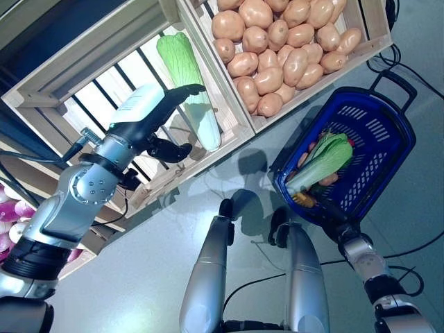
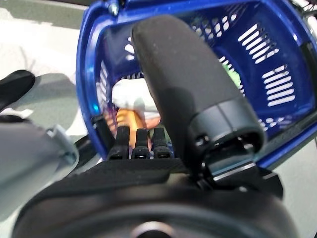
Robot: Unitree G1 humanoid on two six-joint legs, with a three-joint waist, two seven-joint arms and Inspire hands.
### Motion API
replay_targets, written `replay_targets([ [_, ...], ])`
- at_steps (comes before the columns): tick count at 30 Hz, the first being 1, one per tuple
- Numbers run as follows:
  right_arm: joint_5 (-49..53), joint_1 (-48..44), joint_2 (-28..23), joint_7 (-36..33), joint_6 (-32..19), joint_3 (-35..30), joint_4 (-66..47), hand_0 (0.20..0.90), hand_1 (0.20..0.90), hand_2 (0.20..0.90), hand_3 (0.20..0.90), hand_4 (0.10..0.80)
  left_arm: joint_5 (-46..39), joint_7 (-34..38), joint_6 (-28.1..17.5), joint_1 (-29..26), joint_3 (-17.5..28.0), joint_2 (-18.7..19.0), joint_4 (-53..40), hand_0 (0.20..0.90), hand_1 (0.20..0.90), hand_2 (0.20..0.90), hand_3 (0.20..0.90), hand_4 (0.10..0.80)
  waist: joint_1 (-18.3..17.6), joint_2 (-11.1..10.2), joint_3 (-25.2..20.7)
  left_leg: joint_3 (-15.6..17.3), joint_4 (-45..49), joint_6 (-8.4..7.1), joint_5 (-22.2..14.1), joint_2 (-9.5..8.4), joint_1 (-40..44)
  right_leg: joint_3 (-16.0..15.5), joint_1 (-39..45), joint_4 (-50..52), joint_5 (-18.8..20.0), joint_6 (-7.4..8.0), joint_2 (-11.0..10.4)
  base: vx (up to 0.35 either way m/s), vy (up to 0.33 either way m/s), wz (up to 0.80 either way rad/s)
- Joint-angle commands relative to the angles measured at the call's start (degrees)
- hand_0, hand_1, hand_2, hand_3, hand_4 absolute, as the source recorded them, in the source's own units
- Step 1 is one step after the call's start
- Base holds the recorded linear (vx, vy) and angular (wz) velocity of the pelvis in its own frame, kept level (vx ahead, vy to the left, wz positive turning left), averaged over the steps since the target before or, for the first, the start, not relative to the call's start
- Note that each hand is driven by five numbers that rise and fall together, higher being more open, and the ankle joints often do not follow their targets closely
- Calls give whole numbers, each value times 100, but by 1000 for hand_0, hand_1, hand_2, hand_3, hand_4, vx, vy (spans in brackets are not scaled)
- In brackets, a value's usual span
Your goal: Put vegetables into the basket
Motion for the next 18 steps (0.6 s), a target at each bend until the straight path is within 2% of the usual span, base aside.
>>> replay_targets([
  [1, 302, 113, -387, 276, -193, 151, -389, 900, 900, 900, 900, 800, 1083, 98, 18, -302, 502, 279, -368, 900, 900, 900, 900, 800, -49, 183, -20, 671, -490, 212, 132, -127, 375, -345, 569, -682, 655, -2, 51, 0, 0, 0],
  [2, 326, 97, -428, 270, -182, 166, -403, 900, 900, 900, 900, 800, 1417, -30, 103, -373, 398, 455, -356, 900, 900, 900, 900, 800, -65, 188, -20, 687, -510, 209, 137, -111, 380, -356, 572, -689, 651, -3, 39, 0, 0, 0],
  [7, 376, 186, -508, 319, -251, 200, -439, 900, 900, 900, 900, 800, 2700, -265, 174, -600, 128, 824, -476, 900, 900, 900, 900, 800, -99, 186, -20, 720, -529, 188, 156, -77, 378, -385, 575, -717, 674, 2, -2, 1, -1, 2],
  [9, 344, 237, -530, 381, -295, 201, -471, 900, 900, 900, 900, 800, 3262, -54, 155, -708, 14, 950, -516, 900, 900, 900, 900, 800, -125, 174, -20, 751, -519, 188, 147, -45, 376, -406, 577, -714, 671, 4, -30, 13, 4, 6],
  [11, 331, 263, -538, 429, -333, 227, -486, 900, 900, 900, 900, 800, 3446, 176, 131, -821, -107, 1058, -488, 900, 900, 900, 900, 800, -159, 170, -20, 769, -499, 178, 136, -20, 352, -410, 548, -687, 665, 8, -50, 0, 0, 0],
  [15, 272, 166, -580, 378, -416, 257, -422, 900, 900, 900, 900, 800, 3999, 450, -212, -1133, -387, 1165, -392, 900, 900, 900, 900, 800, -183, 165, -20, 789, -448, 151, 130, 25, 323, -421, 515, -620, 649, 2, -91, 0, 0, 0],
  [18, 236, 44, -628, 326, -415, 325, -411, 900, 900, 900, 900, 800, 4412, 927, -414, -1512, -801, 1339, -219, 900, 900, 900, 900, 800, -243, 155, -20, 820, -356, 150, 105, 92, 258, -396, 420, -490, 625, -3, -104, 8, 15, -2],
])
